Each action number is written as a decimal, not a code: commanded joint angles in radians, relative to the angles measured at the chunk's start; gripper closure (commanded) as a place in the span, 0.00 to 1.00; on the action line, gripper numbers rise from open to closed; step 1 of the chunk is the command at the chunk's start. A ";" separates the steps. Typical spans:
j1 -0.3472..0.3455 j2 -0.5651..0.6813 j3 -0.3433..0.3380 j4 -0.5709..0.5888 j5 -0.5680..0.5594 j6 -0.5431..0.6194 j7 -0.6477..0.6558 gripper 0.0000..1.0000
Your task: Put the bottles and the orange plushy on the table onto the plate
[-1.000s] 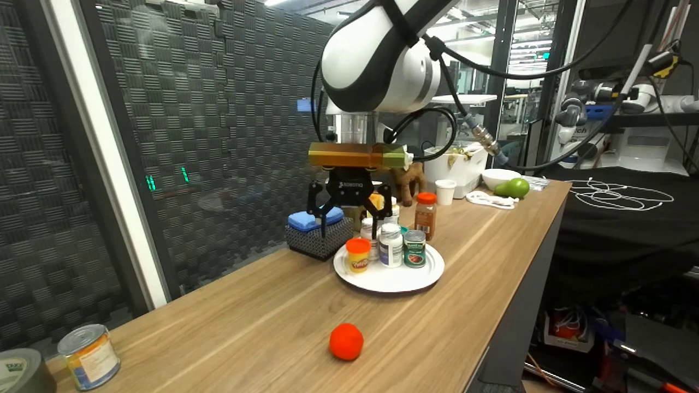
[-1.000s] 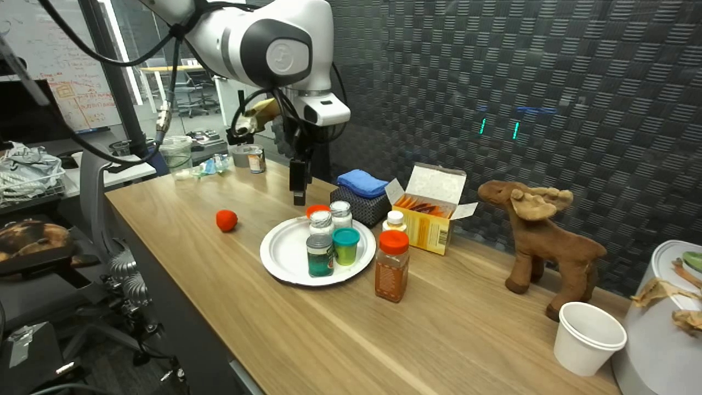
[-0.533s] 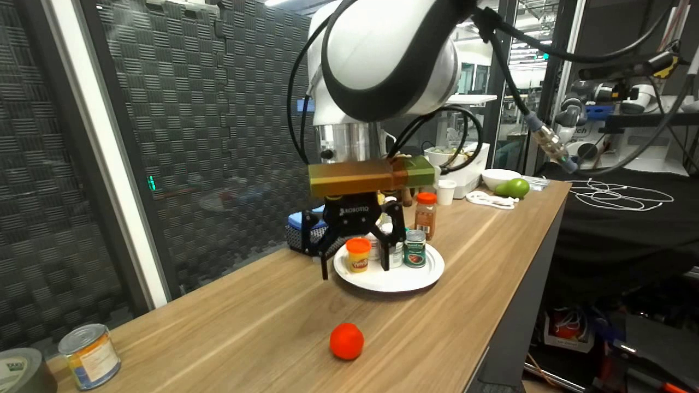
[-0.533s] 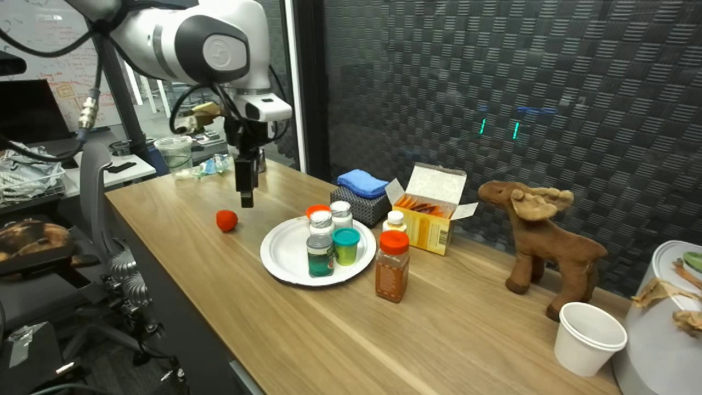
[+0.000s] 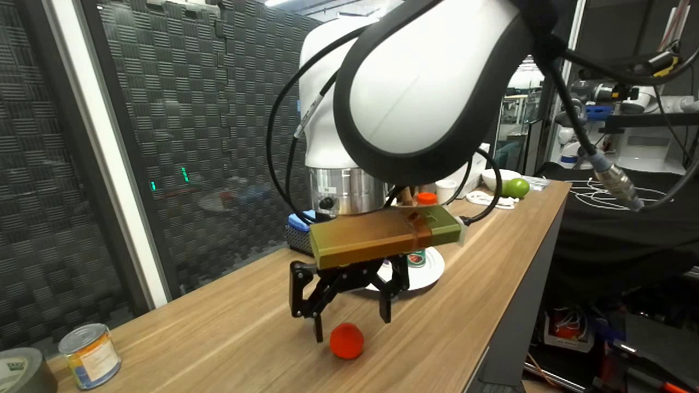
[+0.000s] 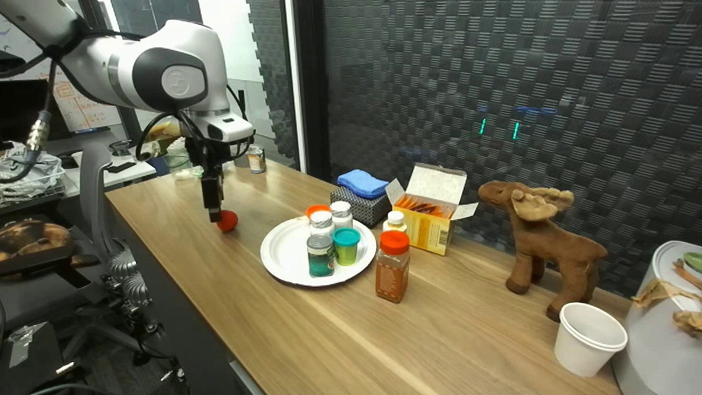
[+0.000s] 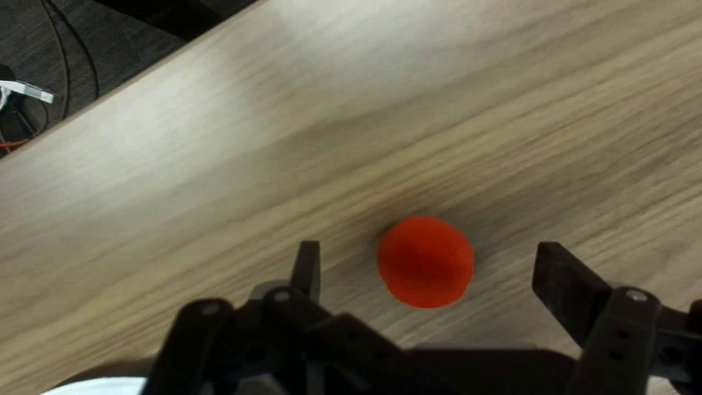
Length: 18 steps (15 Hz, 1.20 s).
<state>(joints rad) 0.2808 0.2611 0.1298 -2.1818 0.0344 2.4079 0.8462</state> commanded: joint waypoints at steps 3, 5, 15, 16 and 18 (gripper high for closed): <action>-0.008 -0.006 0.008 -0.024 0.012 0.036 -0.049 0.00; -0.009 0.001 0.008 -0.020 0.007 0.044 -0.069 0.00; -0.017 0.060 0.009 0.040 0.044 0.010 -0.166 0.18; -0.017 0.065 0.009 0.046 0.046 0.012 -0.175 0.29; -0.016 0.072 0.009 0.062 0.051 0.006 -0.191 0.38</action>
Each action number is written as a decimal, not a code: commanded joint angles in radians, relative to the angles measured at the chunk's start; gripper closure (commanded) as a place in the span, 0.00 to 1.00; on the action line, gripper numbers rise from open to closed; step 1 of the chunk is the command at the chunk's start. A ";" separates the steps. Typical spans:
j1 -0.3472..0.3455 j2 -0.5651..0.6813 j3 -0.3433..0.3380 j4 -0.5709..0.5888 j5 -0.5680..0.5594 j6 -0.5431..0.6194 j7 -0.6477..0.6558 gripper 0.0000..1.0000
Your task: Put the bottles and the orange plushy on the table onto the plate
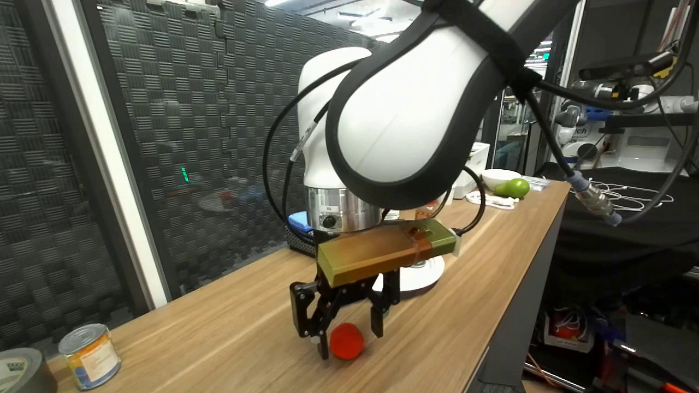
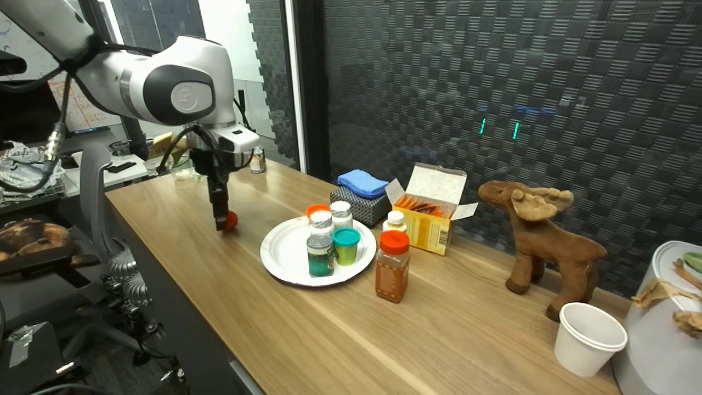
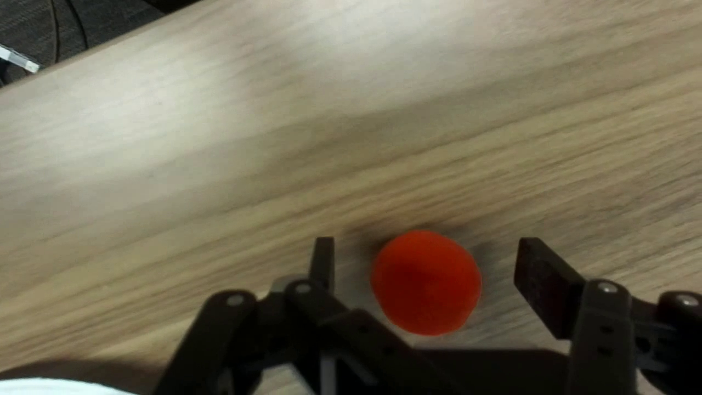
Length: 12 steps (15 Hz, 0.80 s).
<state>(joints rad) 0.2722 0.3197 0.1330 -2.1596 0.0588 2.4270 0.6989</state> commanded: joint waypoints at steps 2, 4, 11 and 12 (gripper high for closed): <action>-0.009 0.021 0.004 0.053 0.036 -0.024 -0.054 0.55; -0.012 0.018 0.002 0.050 0.042 -0.028 -0.060 0.68; -0.042 -0.035 -0.004 0.013 0.102 0.010 -0.078 0.75; -0.053 -0.054 -0.003 0.003 0.127 0.020 -0.087 0.75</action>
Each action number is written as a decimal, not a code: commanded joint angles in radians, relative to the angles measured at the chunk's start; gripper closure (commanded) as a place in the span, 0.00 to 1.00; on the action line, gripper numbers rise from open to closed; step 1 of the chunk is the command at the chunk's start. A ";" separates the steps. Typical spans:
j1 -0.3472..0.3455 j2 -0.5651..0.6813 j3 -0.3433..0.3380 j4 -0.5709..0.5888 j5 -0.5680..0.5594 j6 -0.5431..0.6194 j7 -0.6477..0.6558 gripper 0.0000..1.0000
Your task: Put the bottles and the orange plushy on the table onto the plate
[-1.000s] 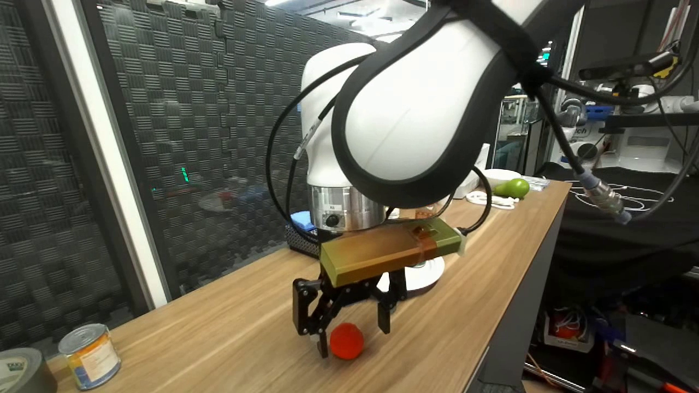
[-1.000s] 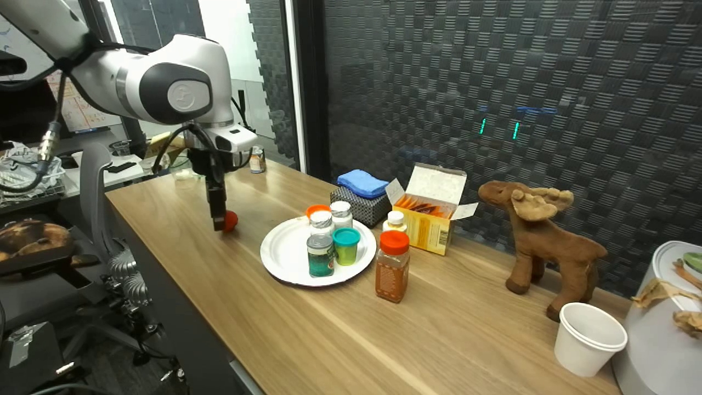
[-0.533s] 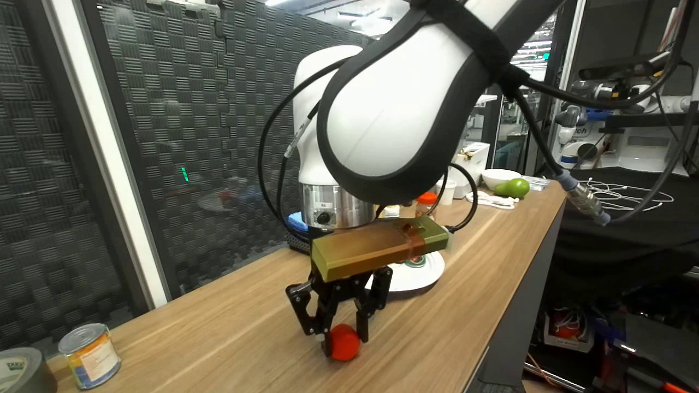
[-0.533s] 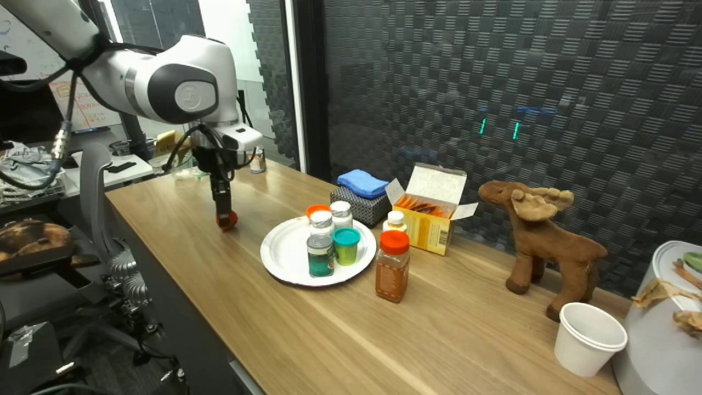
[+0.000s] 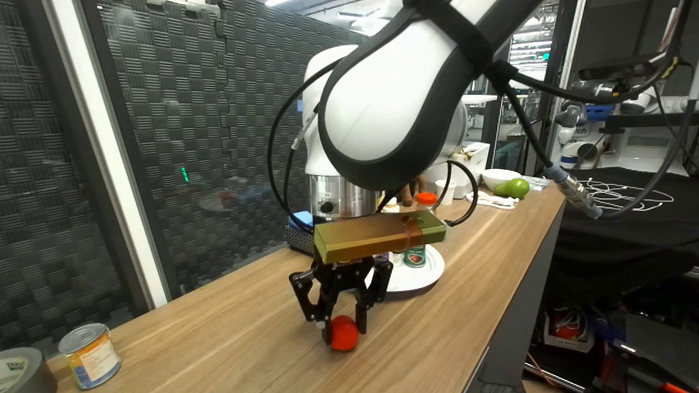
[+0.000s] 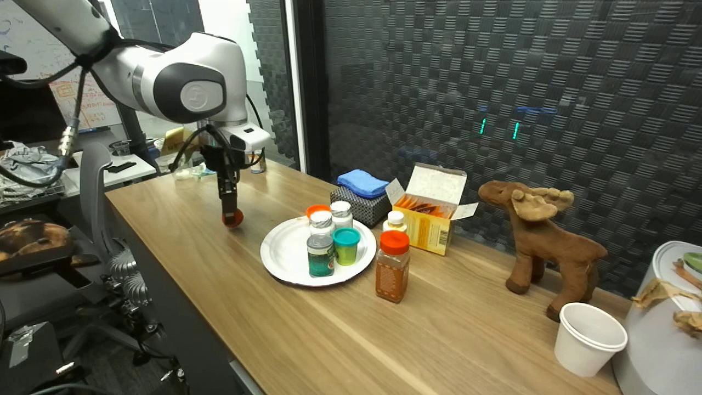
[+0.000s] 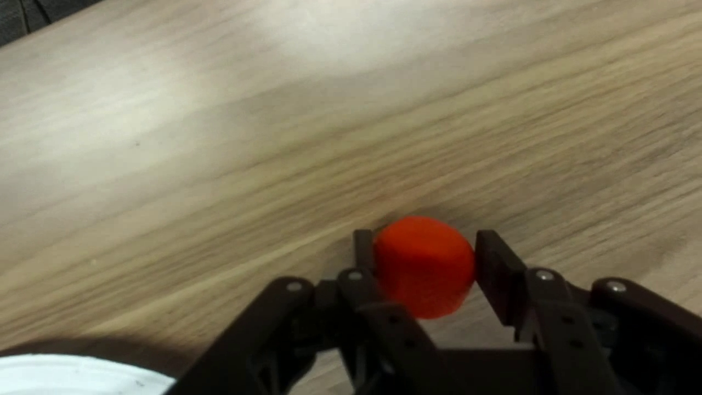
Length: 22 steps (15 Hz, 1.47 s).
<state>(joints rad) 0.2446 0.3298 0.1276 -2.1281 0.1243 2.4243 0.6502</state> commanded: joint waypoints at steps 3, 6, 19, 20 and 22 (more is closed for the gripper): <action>-0.066 -0.127 0.000 -0.058 0.147 0.052 -0.066 0.75; -0.106 -0.164 -0.022 -0.057 0.211 0.069 -0.071 0.75; -0.187 -0.012 -0.129 0.120 0.183 -0.115 -0.026 0.75; -0.187 -0.001 -0.129 0.132 0.184 -0.128 -0.026 0.75; -0.187 0.019 -0.130 0.155 0.184 -0.160 -0.026 0.75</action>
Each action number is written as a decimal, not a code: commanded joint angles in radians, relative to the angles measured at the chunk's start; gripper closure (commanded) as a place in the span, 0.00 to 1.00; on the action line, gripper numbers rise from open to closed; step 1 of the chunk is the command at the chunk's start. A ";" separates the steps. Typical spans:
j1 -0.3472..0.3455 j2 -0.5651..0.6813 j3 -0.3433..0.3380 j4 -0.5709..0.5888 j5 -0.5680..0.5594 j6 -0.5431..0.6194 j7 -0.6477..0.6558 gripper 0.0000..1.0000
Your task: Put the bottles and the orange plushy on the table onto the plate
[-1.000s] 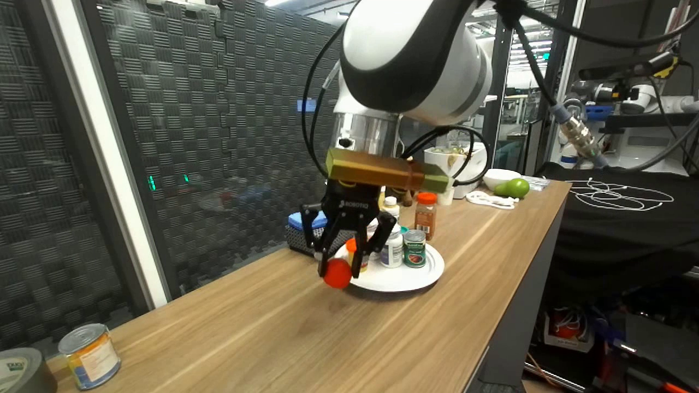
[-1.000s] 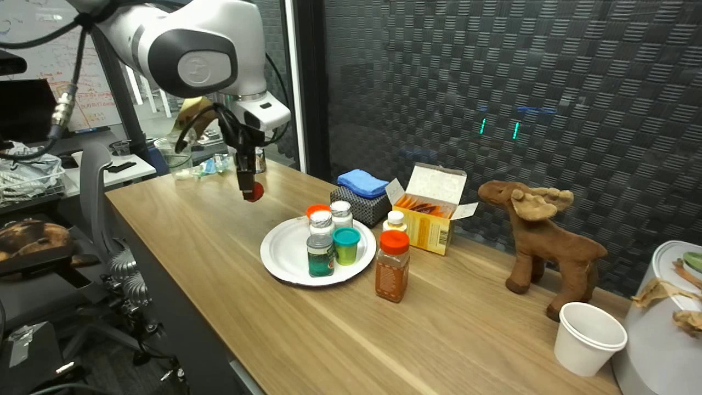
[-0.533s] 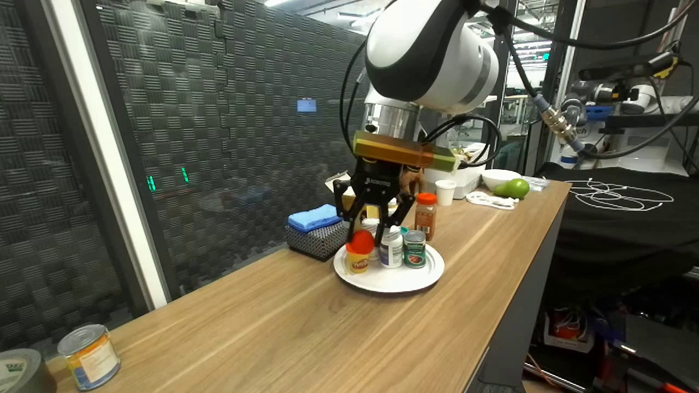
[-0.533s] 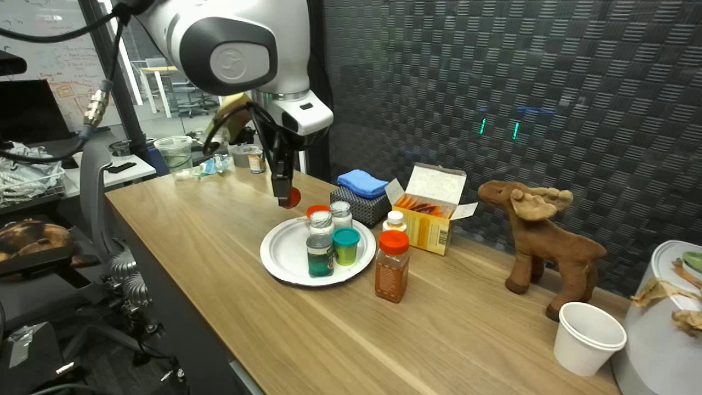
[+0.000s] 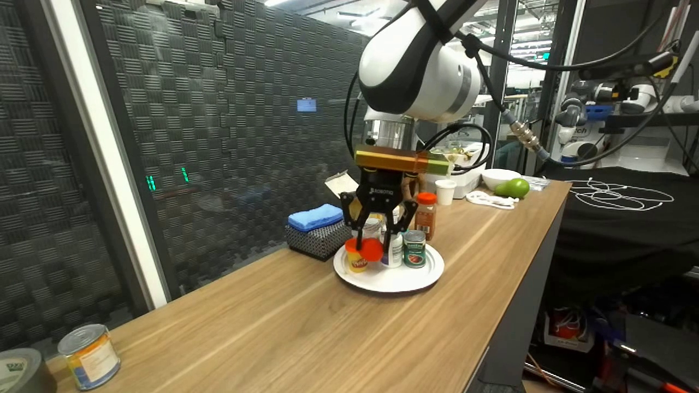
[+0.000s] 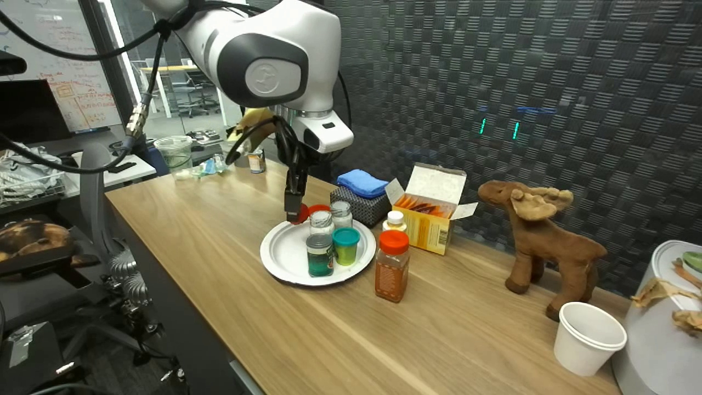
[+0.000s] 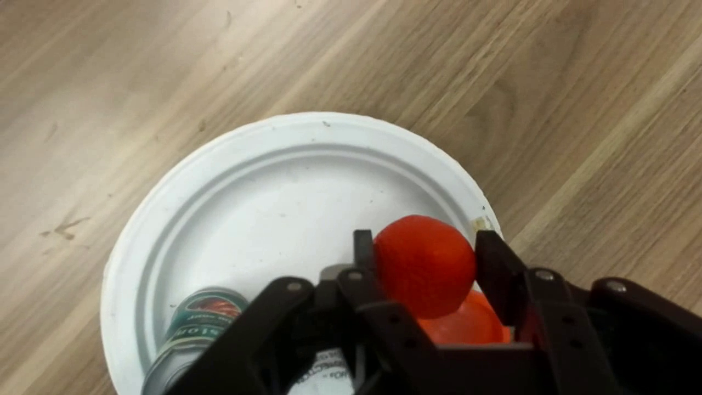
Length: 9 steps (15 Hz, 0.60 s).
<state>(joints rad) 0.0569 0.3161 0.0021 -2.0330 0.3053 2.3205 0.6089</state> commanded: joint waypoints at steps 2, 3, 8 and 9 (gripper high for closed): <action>0.002 0.050 -0.004 0.079 0.003 -0.081 0.013 0.75; 0.003 0.057 -0.004 0.086 0.002 -0.090 0.014 0.75; 0.009 0.094 -0.006 0.119 -0.005 -0.123 0.022 0.75; 0.011 0.102 -0.006 0.124 -0.006 -0.125 0.023 0.75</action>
<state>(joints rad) 0.0574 0.3872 0.0020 -1.9623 0.3052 2.2355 0.6101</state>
